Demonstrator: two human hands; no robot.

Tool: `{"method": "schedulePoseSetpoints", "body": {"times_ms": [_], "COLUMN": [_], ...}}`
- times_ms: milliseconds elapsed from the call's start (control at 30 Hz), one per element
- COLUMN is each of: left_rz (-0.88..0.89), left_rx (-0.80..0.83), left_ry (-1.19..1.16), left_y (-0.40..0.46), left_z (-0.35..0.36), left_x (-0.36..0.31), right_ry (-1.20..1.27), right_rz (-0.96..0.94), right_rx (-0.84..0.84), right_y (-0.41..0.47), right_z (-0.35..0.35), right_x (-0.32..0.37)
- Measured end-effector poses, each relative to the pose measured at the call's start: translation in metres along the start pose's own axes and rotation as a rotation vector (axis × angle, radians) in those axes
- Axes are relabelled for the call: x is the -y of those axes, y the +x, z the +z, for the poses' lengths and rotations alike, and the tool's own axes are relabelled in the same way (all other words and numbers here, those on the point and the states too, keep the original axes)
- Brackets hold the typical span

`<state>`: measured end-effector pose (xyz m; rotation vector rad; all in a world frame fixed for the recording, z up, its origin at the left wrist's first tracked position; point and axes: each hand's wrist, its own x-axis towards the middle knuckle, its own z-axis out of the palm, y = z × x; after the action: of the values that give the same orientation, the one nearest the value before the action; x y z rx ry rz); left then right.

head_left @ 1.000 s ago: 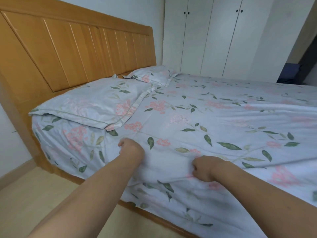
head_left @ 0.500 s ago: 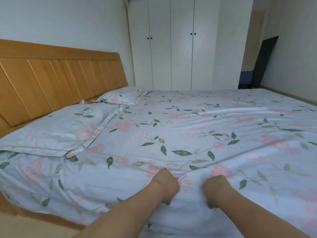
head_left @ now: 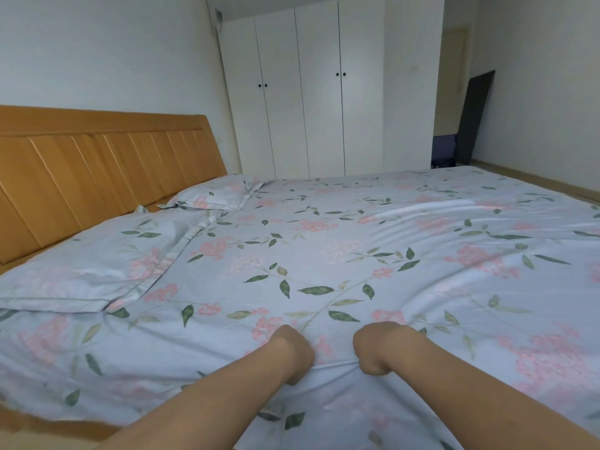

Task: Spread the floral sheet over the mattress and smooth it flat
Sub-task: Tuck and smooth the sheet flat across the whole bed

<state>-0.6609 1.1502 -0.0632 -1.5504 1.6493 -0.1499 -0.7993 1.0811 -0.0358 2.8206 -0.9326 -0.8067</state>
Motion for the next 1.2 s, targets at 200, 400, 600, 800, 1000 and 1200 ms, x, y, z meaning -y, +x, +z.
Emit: {"method": "schedulePoseSetpoints", "body": {"times_ms": [200,400,600,800,1000,1200], "left_rz": [-0.038,0.047,0.124,0.184,0.145,0.109], "left_rx": [0.114,-0.262,-0.231,-0.139,-0.028,-0.417], "left_ry": [-0.026,-0.114,-0.055,-0.057,-0.044,-0.098], "left_y": [0.019,0.046,0.043,0.041,0.052,0.071], "left_z": [-0.032,-0.079,-0.097,-0.107,-0.122,-0.14], "left_x": [-0.022,-0.074,-0.09,-0.081,-0.091,-0.118], "right_ry": [0.003,-0.129,-0.134,-0.053,-0.02,-0.131], "right_rz": [0.163,0.374,0.277,0.21,0.229,0.414], "right_rx": [-0.062,0.002,-0.056,0.06,0.067,-0.014], "right_y": [-0.02,-0.029,-0.039,-0.051,-0.057,-0.058], "right_z": [0.023,0.073,0.084,0.069,0.081,0.114], "right_x": [-0.043,-0.111,-0.117,-0.119,-0.132,-0.179]}}
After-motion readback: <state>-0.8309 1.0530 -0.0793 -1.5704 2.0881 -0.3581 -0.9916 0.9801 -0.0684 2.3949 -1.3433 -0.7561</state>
